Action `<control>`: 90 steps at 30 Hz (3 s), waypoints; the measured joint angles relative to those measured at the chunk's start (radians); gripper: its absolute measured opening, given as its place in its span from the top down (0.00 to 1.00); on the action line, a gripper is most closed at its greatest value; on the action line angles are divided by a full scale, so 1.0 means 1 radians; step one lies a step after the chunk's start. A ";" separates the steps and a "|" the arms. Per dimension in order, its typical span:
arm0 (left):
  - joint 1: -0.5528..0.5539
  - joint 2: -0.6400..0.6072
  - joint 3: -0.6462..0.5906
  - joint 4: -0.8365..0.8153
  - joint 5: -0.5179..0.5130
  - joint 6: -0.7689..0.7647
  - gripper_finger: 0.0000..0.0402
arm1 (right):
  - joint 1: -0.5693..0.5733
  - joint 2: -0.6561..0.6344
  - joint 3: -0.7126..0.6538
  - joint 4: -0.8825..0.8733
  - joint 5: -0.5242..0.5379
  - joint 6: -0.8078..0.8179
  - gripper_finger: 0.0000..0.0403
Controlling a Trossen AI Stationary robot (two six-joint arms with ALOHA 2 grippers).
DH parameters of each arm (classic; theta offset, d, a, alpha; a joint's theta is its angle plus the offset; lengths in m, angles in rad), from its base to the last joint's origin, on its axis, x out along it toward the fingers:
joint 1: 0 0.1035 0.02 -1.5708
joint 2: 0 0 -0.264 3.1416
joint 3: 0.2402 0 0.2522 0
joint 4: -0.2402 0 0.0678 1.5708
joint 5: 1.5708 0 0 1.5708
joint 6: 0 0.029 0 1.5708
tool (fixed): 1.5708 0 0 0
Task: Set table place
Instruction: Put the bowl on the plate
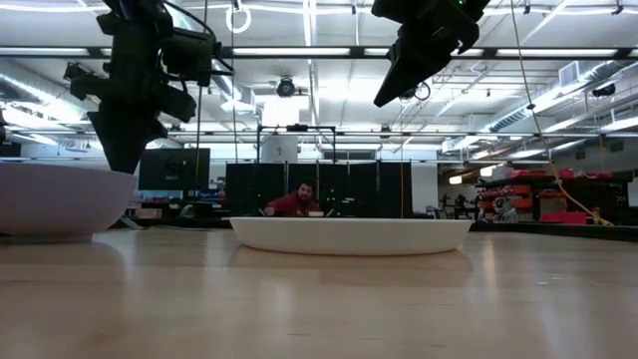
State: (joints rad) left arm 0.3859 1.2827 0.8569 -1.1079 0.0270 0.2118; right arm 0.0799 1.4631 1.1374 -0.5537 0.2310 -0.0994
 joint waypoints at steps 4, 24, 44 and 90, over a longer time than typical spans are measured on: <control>0.011 0.000 -0.061 0.035 0.031 0.009 0.63 | 0.000 0.000 0.000 0.000 0.000 0.000 0.98; 0.010 0.000 -0.080 0.071 -0.001 0.010 0.90 | -0.006 0.000 0.000 0.000 0.000 0.003 0.99; -0.075 0.151 0.431 0.034 -0.007 0.093 0.97 | -0.006 -0.107 0.000 -0.045 -0.003 0.039 0.99; -0.181 1.002 1.207 0.023 0.127 0.510 0.76 | 0.008 -0.299 0.000 -0.256 -0.008 0.262 0.99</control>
State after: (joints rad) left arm 0.2053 2.2848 2.0636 -1.0850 0.1543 0.7222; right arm 0.0883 1.1645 1.1370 -0.8097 0.2230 0.1623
